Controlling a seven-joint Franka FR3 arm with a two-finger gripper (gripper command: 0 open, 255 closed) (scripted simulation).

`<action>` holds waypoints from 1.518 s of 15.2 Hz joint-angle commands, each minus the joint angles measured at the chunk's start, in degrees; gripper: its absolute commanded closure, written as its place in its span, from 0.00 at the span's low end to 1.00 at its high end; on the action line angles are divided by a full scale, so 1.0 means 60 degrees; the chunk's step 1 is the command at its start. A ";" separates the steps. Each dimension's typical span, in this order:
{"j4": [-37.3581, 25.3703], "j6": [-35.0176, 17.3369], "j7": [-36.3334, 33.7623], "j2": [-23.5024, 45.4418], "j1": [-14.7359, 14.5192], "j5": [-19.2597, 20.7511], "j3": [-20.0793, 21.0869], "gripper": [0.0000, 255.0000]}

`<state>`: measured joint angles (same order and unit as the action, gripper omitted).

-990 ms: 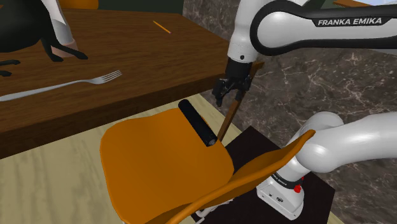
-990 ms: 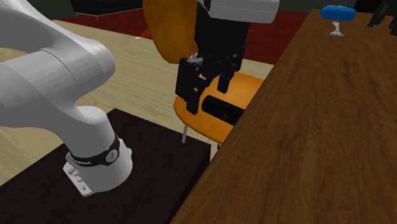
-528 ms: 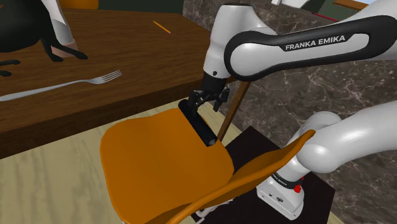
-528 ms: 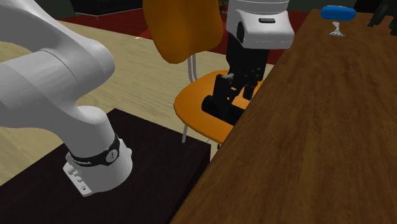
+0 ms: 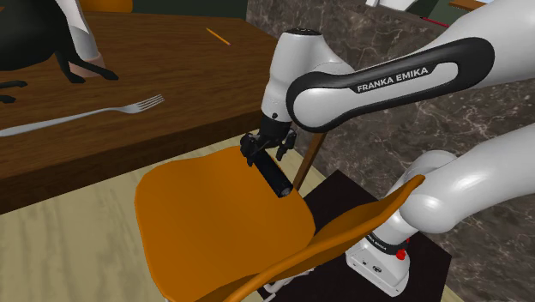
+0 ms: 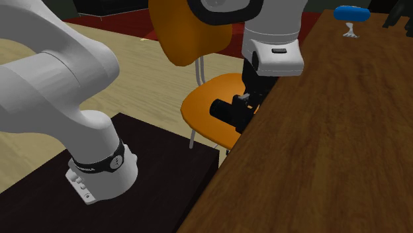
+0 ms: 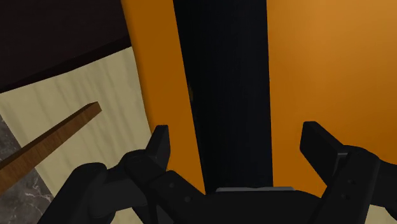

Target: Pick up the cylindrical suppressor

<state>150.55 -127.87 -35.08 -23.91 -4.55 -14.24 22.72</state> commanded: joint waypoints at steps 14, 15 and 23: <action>0.0041 -0.0135 -0.0002 0.0088 0.0003 0.0007 0.0013 1.00; -0.0027 0.0023 0.0001 -0.0003 -0.0001 0.0010 -0.0015 1.00; -0.0661 0.1234 0.0000 -0.0586 -0.0006 0.0073 -0.0225 1.00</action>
<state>147.06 -121.40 -35.16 -26.94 -4.62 -13.87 21.62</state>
